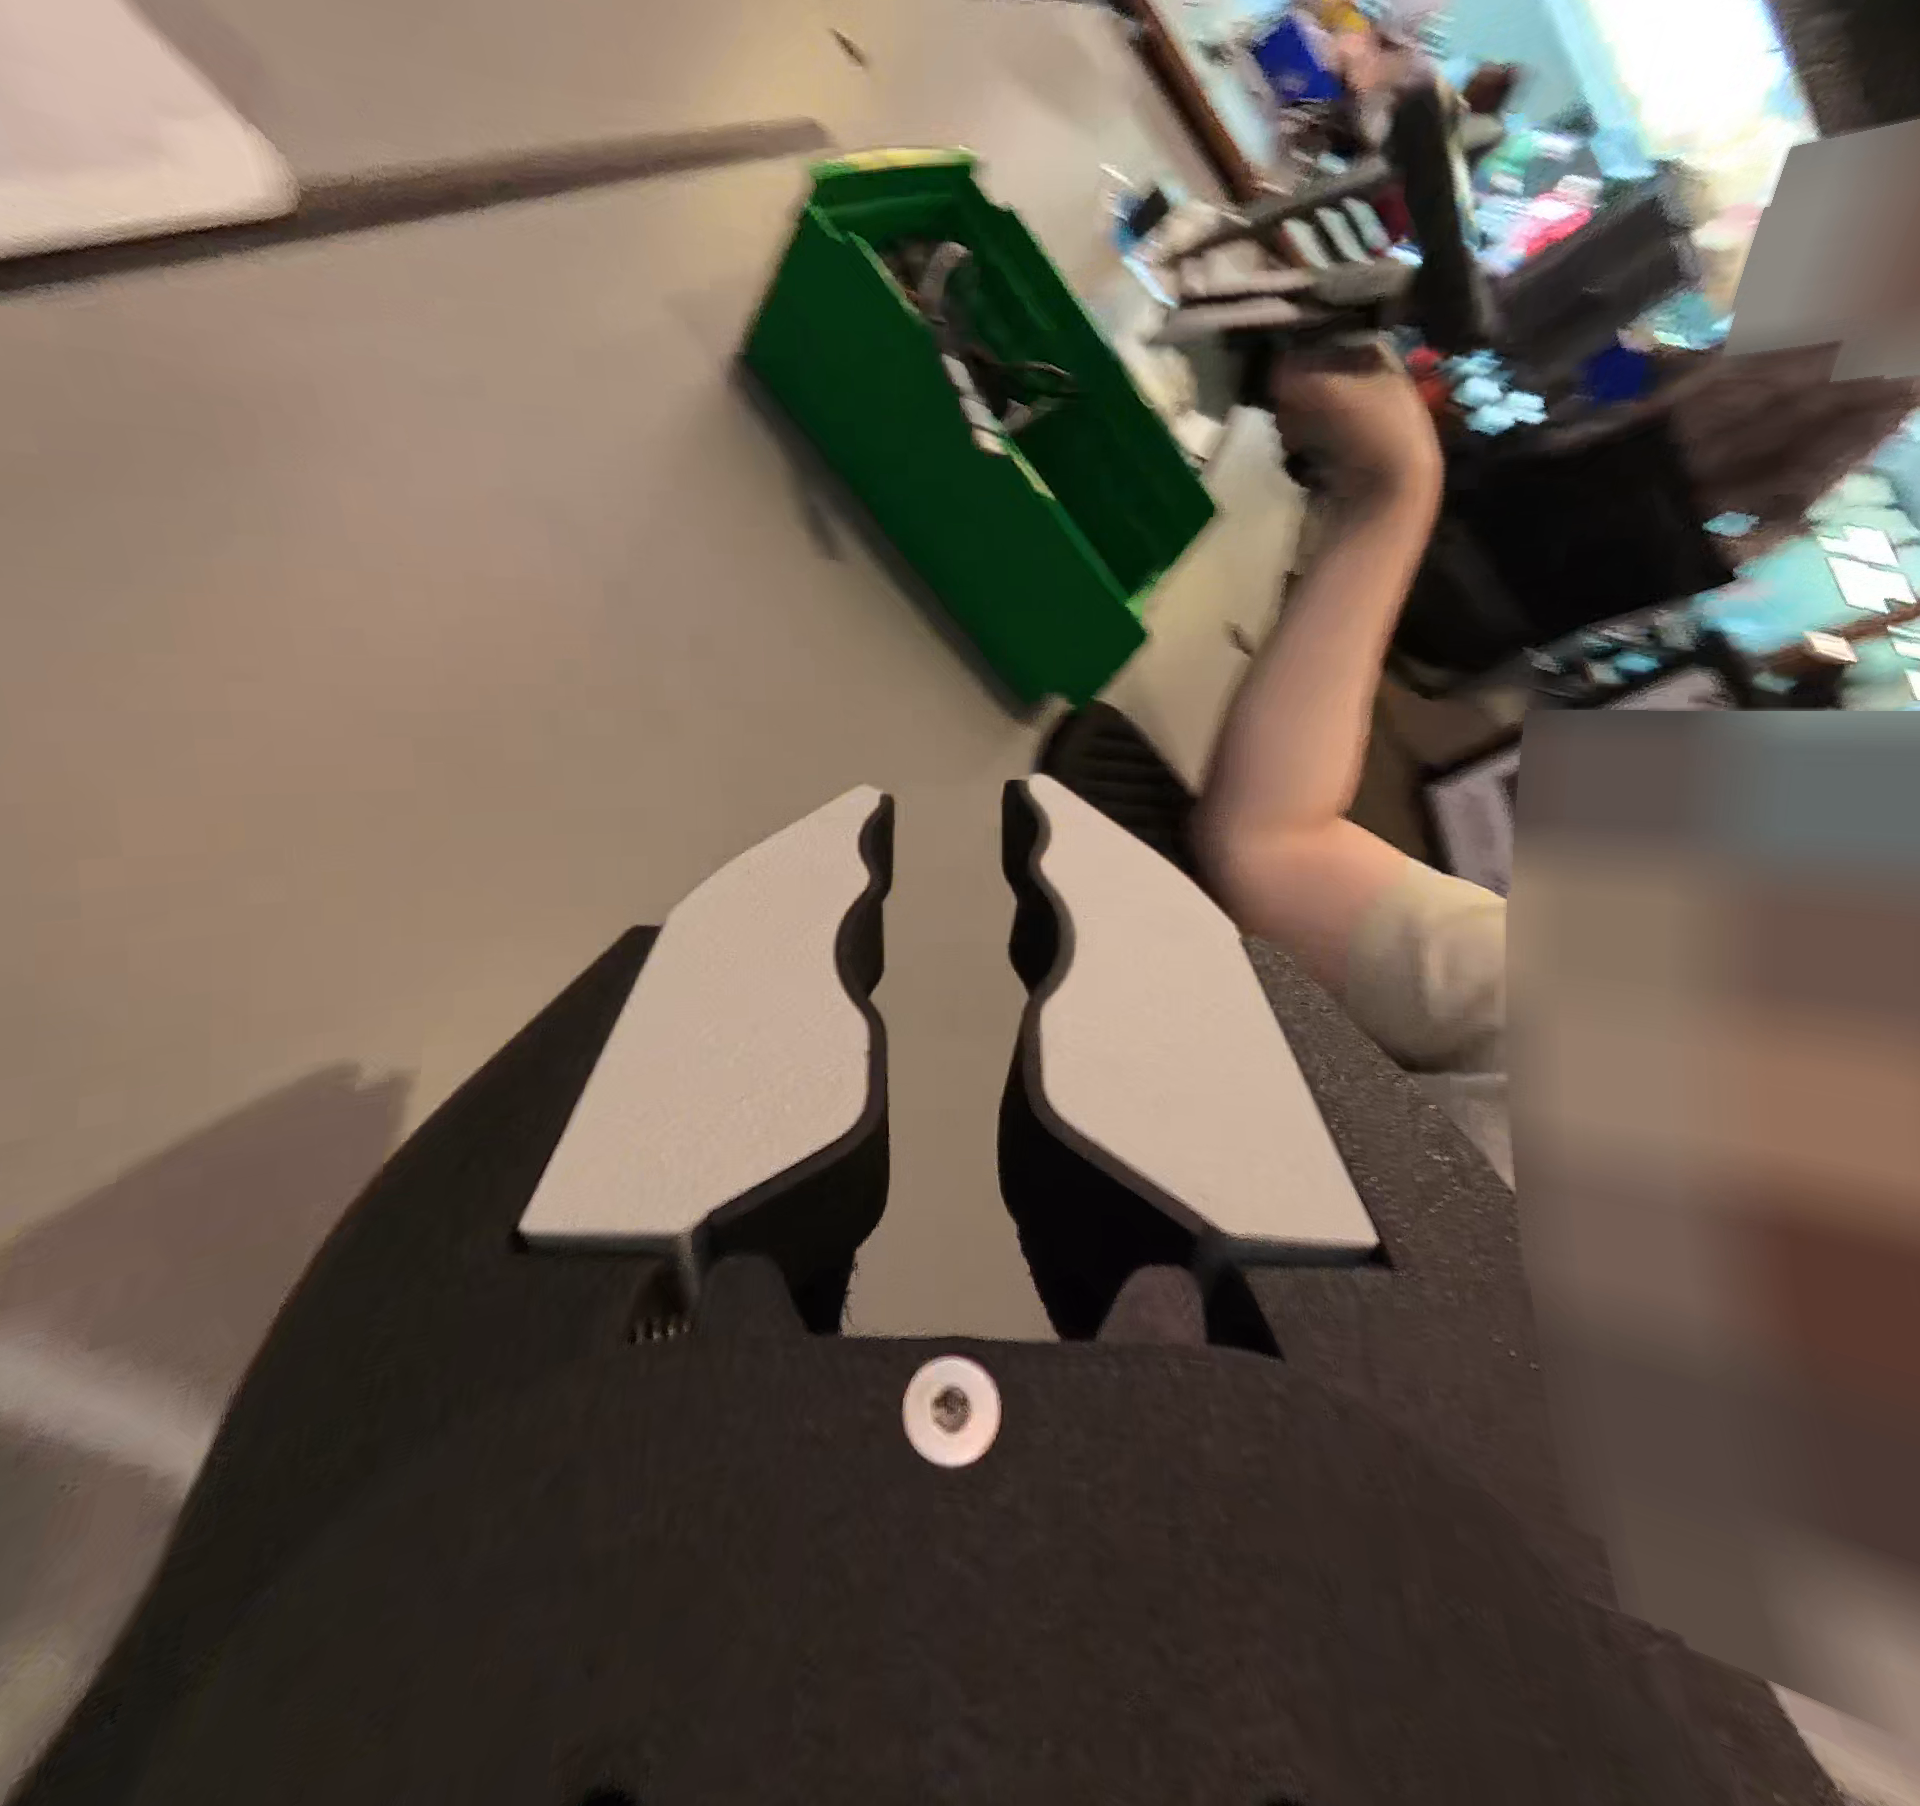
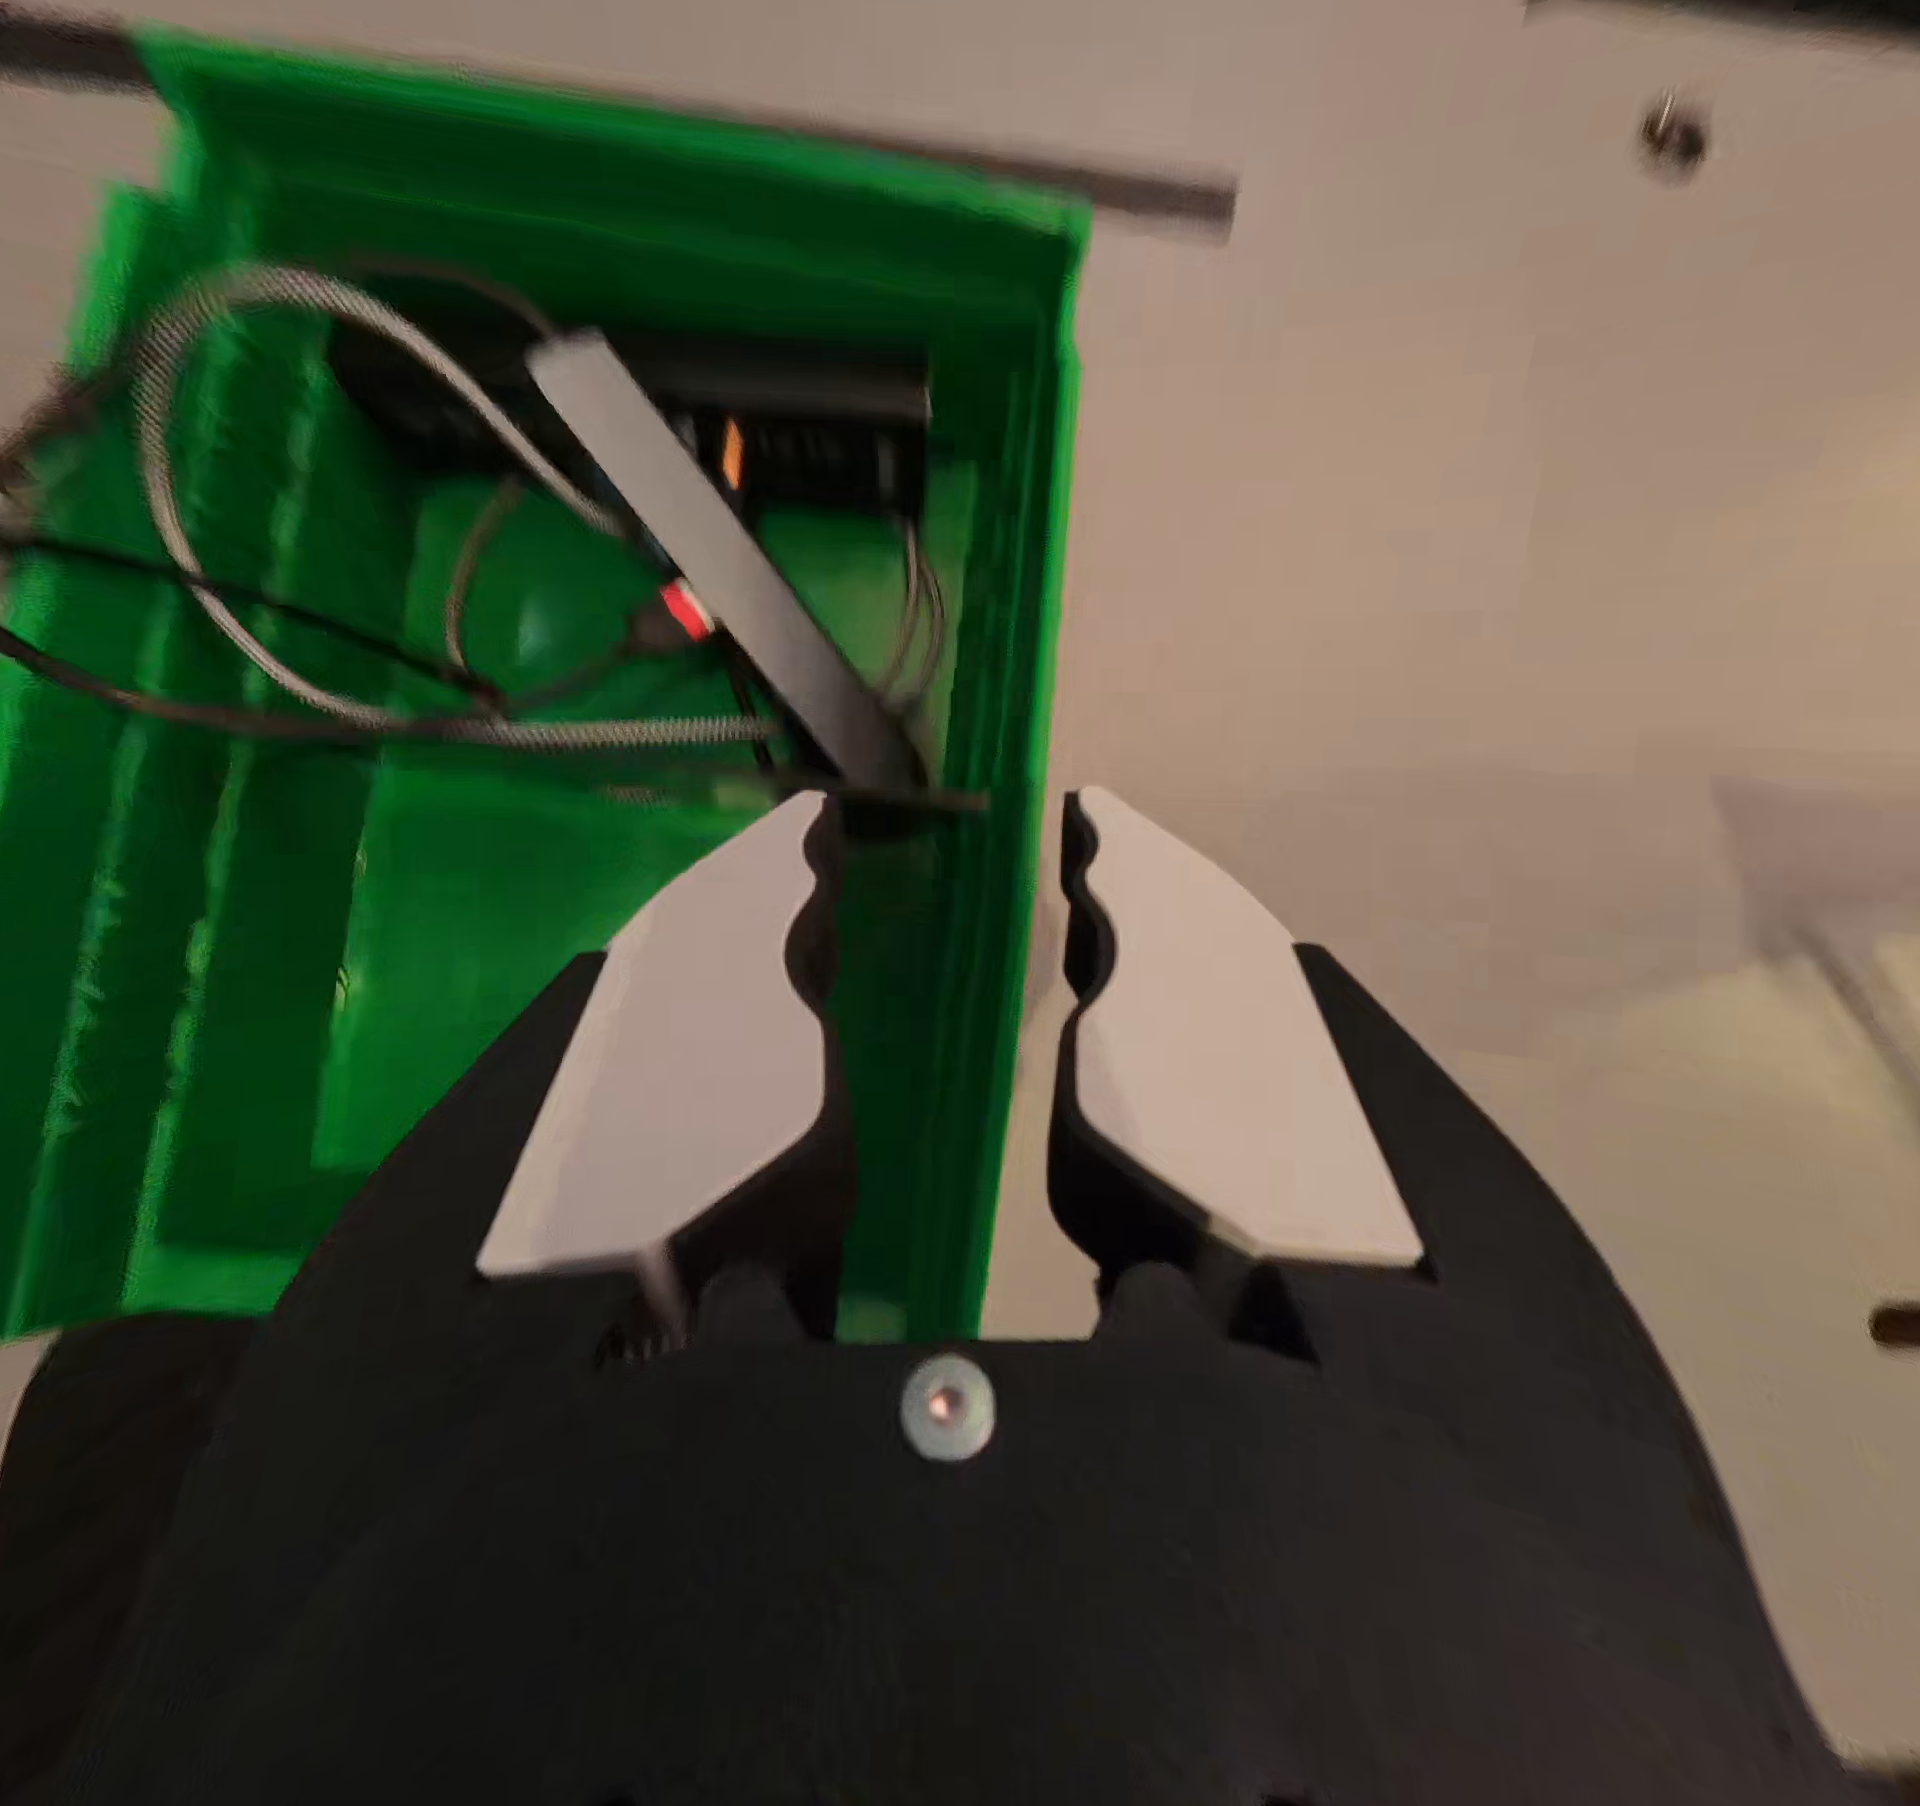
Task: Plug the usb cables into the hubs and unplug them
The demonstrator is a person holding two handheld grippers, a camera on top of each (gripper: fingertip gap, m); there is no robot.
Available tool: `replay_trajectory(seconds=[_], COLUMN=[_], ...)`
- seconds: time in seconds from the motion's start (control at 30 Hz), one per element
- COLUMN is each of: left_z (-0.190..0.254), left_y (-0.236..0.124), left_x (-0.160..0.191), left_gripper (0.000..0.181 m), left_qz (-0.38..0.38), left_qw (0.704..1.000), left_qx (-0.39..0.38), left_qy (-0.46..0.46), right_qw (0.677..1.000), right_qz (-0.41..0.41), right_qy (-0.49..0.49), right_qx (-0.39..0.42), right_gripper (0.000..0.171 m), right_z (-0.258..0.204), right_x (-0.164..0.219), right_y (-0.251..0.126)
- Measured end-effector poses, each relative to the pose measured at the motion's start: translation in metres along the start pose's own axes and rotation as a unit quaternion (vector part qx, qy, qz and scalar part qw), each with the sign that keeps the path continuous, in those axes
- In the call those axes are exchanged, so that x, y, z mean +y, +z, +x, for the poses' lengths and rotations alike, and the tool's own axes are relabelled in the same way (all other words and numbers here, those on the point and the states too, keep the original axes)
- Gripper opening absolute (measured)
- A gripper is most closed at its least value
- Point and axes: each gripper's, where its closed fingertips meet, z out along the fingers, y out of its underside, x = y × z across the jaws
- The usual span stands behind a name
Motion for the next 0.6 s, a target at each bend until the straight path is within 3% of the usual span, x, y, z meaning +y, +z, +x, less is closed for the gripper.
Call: replay_trajectory(seconds=[0.03, 0.13, 0.2, 0.27, 0.33, 0.4, 0.6], left_z=[-0.005, -0.029, -0.067, -0.09, -0.109, -0.129, -0.187], left_y=[-0.016, -0.073, -0.132, -0.185, -0.219, -0.243, -0.252], left_x=[-0.003, -0.005, -0.006, 0.004, 0.024, 0.05, 0.119], left_gripper=[0.02, 0.029, 0.06, 0.07, 0.077, 0.082, 0.073], left_qz=[0.018, 0.071, 0.121, 0.141, 0.132, 0.11, 0.045], left_qw=[0.999, 0.983, 0.931, 0.873, 0.834, 0.811, 0.818], left_qx=[-0.036, -0.171, -0.345, -0.467, -0.535, -0.572, -0.537], left_qy=[0.008, 0.02, 0.013, 0.014, -0.004, -0.048, -0.202], right_qw=[0.999, 0.995, 0.992, 0.986, 0.979, 0.976, 0.963], right_qz=[-0.031, -0.094, -0.124, -0.159, -0.199, -0.214, -0.249], right_qy=[0.002, 0.009, 0.022, 0.032, 0.037, 0.048, 0.09], right_qx=[0.009, 0.027, -0.002, -0.025, -0.005, -0.02, -0.049], right_gripper=[0.044, 0.047, 0.047, 0.048, 0.048, 0.045, 0.011], right_z=[0.004, 0.012, 0.004, -0.002, 0.005, 0.002, -0.004], right_x=[0.013, 0.04, 0.052, 0.065, 0.078, 0.085, 0.098], right_y=[0.001, 0.008, 0.016, 0.025, 0.033, 0.042, 0.05])
